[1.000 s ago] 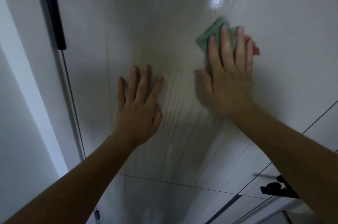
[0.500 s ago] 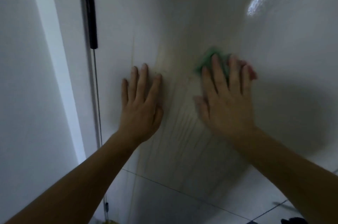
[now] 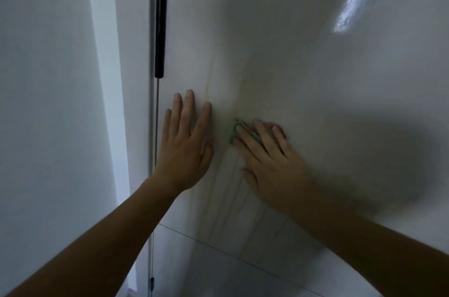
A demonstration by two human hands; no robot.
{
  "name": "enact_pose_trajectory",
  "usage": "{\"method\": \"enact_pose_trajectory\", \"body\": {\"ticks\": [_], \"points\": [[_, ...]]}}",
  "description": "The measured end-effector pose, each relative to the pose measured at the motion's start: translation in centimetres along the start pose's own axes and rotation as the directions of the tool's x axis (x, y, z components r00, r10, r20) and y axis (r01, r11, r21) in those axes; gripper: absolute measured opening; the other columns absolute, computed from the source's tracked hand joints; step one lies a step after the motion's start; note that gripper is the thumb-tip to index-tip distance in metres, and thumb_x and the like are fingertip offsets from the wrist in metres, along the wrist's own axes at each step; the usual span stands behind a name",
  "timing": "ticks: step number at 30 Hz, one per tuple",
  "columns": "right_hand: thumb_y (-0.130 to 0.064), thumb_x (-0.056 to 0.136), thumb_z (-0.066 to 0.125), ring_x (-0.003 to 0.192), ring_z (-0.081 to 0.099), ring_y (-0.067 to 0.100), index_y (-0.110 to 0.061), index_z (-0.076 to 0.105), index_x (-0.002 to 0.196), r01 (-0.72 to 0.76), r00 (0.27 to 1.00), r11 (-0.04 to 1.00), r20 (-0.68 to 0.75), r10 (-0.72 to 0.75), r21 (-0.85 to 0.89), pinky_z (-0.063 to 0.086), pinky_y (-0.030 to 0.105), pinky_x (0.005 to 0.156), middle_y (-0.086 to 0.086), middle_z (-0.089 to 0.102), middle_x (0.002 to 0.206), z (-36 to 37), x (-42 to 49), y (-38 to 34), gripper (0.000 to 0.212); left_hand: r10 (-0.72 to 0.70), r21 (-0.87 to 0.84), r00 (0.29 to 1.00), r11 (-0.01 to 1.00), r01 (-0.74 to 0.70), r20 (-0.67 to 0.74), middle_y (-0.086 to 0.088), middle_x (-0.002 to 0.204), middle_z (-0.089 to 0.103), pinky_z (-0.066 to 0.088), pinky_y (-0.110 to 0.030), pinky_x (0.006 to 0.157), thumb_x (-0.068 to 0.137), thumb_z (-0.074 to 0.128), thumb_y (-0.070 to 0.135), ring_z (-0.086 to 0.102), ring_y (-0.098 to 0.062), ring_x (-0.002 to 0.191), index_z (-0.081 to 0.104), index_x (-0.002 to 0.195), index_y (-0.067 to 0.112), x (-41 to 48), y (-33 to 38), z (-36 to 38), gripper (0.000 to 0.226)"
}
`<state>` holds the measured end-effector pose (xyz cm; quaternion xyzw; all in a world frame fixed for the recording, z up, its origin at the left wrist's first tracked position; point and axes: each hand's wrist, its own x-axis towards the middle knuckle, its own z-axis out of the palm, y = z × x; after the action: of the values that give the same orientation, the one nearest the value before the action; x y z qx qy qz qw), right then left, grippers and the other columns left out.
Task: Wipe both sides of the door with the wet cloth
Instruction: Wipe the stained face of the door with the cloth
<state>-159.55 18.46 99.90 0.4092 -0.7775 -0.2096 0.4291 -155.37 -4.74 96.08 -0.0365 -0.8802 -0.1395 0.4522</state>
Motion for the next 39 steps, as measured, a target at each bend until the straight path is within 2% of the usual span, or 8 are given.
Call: {"method": "enact_pose_trajectory", "body": {"ticks": [2, 8, 15, 21, 27, 29, 34, 39], "points": [[-0.042, 0.102, 0.049, 0.156, 0.016, 0.030, -0.019, 0.029, 0.160, 0.022, 1.000, 1.000, -0.020, -0.022, -0.021, 0.008, 0.048, 0.127, 0.002, 0.019, 0.169, -0.3, 0.3, 0.7, 0.066, 0.037, -0.022, 0.999, 0.999, -0.037, -0.004, -0.022, 0.170, 0.003, 0.014, -0.062, 0.125, 0.098, 0.050, 0.033, -0.002, -0.040, 0.158, 0.019, 0.163, 0.011, 0.0, -0.7, -0.2, 0.075], [-0.047, 0.103, 0.043, 0.153, 0.016, 0.042, -0.015, 0.034, 0.158, -0.311, 0.927, 0.950, -0.222, 0.303, -0.003, 0.012, 0.059, 0.124, 0.012, 0.022, 0.167, -3.8, 8.4, 3.6, 0.064, 0.083, -0.072, 0.995, 0.994, -0.087, -0.051, -0.025, 0.169, 0.007, 0.015, -0.065, 0.123, 0.099, 0.052, 0.027, 0.003, -0.043, 0.157, 0.024, 0.161, 0.007, -0.1, -2.6, 0.4, 0.071], [-0.049, 0.104, 0.047, 0.155, 0.019, 0.036, -0.023, 0.036, 0.158, 0.110, 0.994, 0.992, 0.003, -0.110, -0.067, 0.012, 0.051, 0.126, 0.004, 0.024, 0.167, -1.0, 3.9, 0.2, 0.061, 0.073, -0.107, 0.994, 0.991, -0.082, -0.077, -0.026, 0.168, 0.013, 0.015, -0.062, 0.124, 0.099, 0.050, 0.026, 0.007, -0.044, 0.156, 0.030, 0.159, 0.008, -1.6, -4.4, 1.3, 0.066], [-0.052, 0.105, 0.037, 0.153, 0.016, 0.044, -0.017, 0.031, 0.159, -0.201, 0.967, 0.976, -0.178, 0.185, -0.080, 0.010, 0.059, 0.124, 0.013, 0.023, 0.167, -5.4, 14.5, 2.9, 0.065, 0.056, -0.145, 0.994, 0.987, -0.069, -0.091, -0.023, 0.169, 0.011, 0.013, -0.059, 0.126, 0.101, 0.049, 0.026, 0.005, -0.042, 0.157, 0.025, 0.160, 0.010, -1.7, -4.6, 1.8, 0.066], [-0.050, 0.104, 0.043, 0.156, 0.013, 0.037, -0.017, 0.032, 0.159, 0.289, 0.955, 0.951, 0.107, -0.278, -0.111, 0.010, 0.052, 0.127, 0.007, 0.020, 0.168, -2.4, 8.6, 0.0, 0.065, 0.068, -0.193, 0.995, 0.978, -0.082, -0.074, -0.023, 0.168, 0.013, 0.021, -0.060, 0.123, 0.097, 0.056, 0.018, 0.007, -0.042, 0.157, 0.030, 0.158, 0.003, -2.7, -5.8, 1.8, 0.067], [-0.049, 0.104, 0.045, 0.155, 0.018, 0.034, -0.018, 0.036, 0.158, 0.293, 0.956, 0.947, 0.067, -0.286, -0.129, 0.013, 0.050, 0.126, 0.006, 0.024, 0.167, -2.9, 9.5, 1.1, 0.063, 0.082, -0.192, 0.995, 0.977, -0.091, -0.057, -0.022, 0.168, 0.014, 0.024, -0.059, 0.123, 0.095, 0.057, 0.016, 0.008, -0.040, 0.157, 0.032, 0.157, 0.002, -2.9, -6.4, 1.6, 0.068], [-0.052, 0.106, 0.036, 0.154, 0.016, 0.041, -0.014, 0.032, 0.159, 0.027, 0.992, 0.994, -0.118, -0.040, -0.110, 0.012, 0.057, 0.125, 0.012, 0.022, 0.167, -5.2, 17.2, 1.5, 0.065, 0.067, -0.186, 0.996, 0.980, -0.076, -0.057, -0.021, 0.169, 0.013, 0.023, -0.054, 0.125, 0.093, 0.060, 0.015, 0.007, -0.039, 0.158, 0.032, 0.157, 0.001, -3.5, -6.6, 1.8, 0.071], [-0.048, 0.104, 0.041, 0.155, 0.013, 0.038, -0.015, 0.028, 0.160, 0.310, 0.948, 0.942, 0.112, -0.297, -0.130, 0.012, 0.055, 0.126, 0.009, 0.019, 0.169, -2.8, 9.7, 0.3, 0.066, 0.057, -0.193, 0.998, 0.979, -0.061, -0.026, -0.022, 0.169, 0.010, 0.020, -0.053, 0.126, 0.092, 0.062, 0.016, 0.005, -0.040, 0.158, 0.030, 0.158, 0.000, -4.6, -6.8, 2.2, 0.075]]}}
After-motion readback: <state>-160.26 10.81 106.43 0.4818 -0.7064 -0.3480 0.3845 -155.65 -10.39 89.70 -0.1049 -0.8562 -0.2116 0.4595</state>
